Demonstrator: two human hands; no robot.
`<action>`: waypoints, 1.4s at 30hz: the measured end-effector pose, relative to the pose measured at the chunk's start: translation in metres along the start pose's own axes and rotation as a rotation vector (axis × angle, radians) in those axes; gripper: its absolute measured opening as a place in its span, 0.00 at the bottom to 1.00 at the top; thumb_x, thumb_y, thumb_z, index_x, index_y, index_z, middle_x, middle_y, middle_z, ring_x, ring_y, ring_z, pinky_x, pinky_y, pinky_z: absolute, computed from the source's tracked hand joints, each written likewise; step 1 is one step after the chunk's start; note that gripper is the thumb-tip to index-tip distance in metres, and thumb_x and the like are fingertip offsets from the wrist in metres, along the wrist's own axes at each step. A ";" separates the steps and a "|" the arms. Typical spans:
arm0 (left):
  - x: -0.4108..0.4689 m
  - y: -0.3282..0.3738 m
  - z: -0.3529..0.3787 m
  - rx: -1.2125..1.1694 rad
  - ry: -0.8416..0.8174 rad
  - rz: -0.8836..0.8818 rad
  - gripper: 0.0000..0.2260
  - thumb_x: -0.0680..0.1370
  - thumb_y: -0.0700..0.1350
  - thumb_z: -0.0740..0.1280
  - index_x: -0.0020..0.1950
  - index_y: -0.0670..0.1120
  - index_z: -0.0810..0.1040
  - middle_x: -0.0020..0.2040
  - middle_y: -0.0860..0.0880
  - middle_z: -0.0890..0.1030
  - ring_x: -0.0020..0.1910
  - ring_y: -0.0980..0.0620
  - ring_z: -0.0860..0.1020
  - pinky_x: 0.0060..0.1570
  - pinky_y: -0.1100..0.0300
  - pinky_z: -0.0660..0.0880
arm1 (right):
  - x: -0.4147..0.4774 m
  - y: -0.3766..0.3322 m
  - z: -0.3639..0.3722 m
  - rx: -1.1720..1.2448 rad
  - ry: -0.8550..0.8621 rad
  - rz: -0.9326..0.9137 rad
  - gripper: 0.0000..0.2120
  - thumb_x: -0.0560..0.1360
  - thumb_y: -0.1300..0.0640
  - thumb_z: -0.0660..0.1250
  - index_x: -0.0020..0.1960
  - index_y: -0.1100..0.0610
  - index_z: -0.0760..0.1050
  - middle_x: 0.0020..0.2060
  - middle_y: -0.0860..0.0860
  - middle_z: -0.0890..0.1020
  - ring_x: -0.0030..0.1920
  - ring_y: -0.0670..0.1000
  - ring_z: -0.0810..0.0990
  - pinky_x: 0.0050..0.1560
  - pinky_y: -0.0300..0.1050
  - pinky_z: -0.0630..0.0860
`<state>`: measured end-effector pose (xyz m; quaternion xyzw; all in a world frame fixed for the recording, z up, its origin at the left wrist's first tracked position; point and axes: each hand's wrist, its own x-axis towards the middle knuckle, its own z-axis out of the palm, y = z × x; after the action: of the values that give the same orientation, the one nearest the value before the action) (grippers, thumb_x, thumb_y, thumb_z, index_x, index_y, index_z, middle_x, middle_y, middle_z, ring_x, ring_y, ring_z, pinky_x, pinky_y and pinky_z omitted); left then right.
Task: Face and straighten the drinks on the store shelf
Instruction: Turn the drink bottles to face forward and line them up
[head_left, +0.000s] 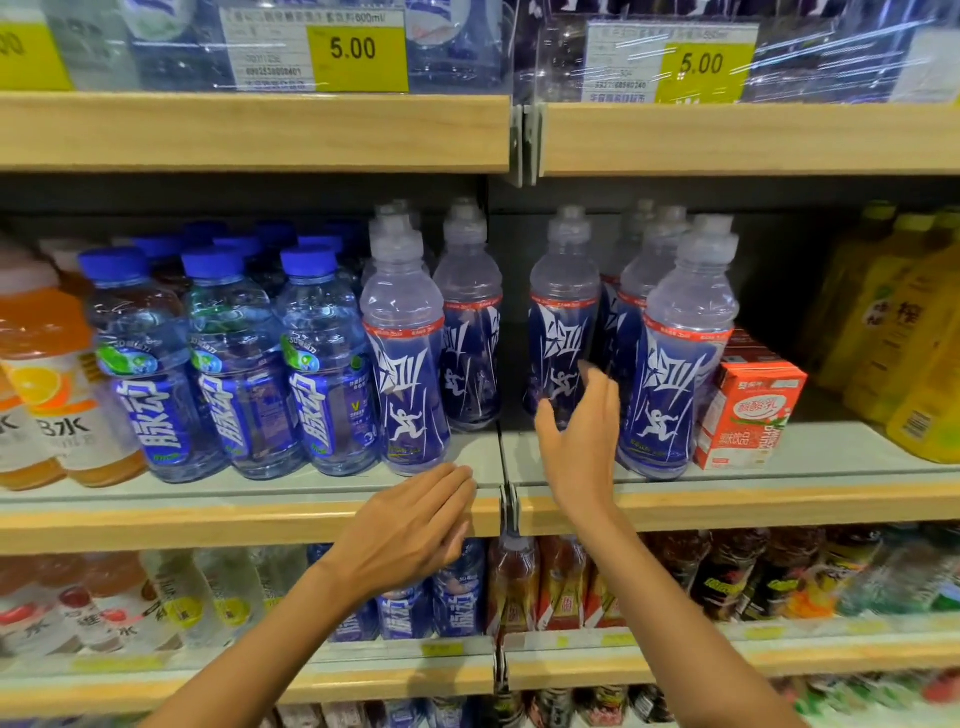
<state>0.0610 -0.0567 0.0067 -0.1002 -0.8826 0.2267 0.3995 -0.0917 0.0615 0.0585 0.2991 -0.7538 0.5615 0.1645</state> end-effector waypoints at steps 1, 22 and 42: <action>0.000 -0.001 0.000 0.010 -0.003 0.010 0.17 0.80 0.45 0.57 0.55 0.38 0.82 0.55 0.41 0.83 0.53 0.45 0.82 0.55 0.54 0.78 | -0.010 -0.005 -0.001 0.034 0.007 -0.057 0.20 0.76 0.62 0.67 0.66 0.64 0.66 0.58 0.56 0.73 0.59 0.52 0.71 0.59 0.36 0.65; -0.002 -0.001 -0.002 -0.006 -0.060 -0.016 0.20 0.81 0.49 0.54 0.58 0.39 0.81 0.57 0.42 0.82 0.55 0.47 0.81 0.59 0.57 0.75 | 0.039 -0.030 0.072 0.278 -0.330 0.150 0.28 0.73 0.56 0.72 0.65 0.65 0.64 0.63 0.61 0.74 0.59 0.58 0.76 0.54 0.38 0.73; 0.068 0.012 -0.062 -0.932 0.120 -1.042 0.09 0.82 0.48 0.60 0.54 0.49 0.79 0.46 0.53 0.83 0.46 0.59 0.80 0.49 0.60 0.76 | -0.037 -0.040 -0.060 0.468 -0.420 -0.009 0.17 0.72 0.55 0.72 0.57 0.55 0.71 0.46 0.42 0.81 0.44 0.35 0.80 0.41 0.26 0.72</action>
<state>0.0622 -0.0020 0.0816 0.1628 -0.7973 -0.4020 0.4197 -0.0432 0.1204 0.0859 0.4417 -0.6204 0.6448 -0.0655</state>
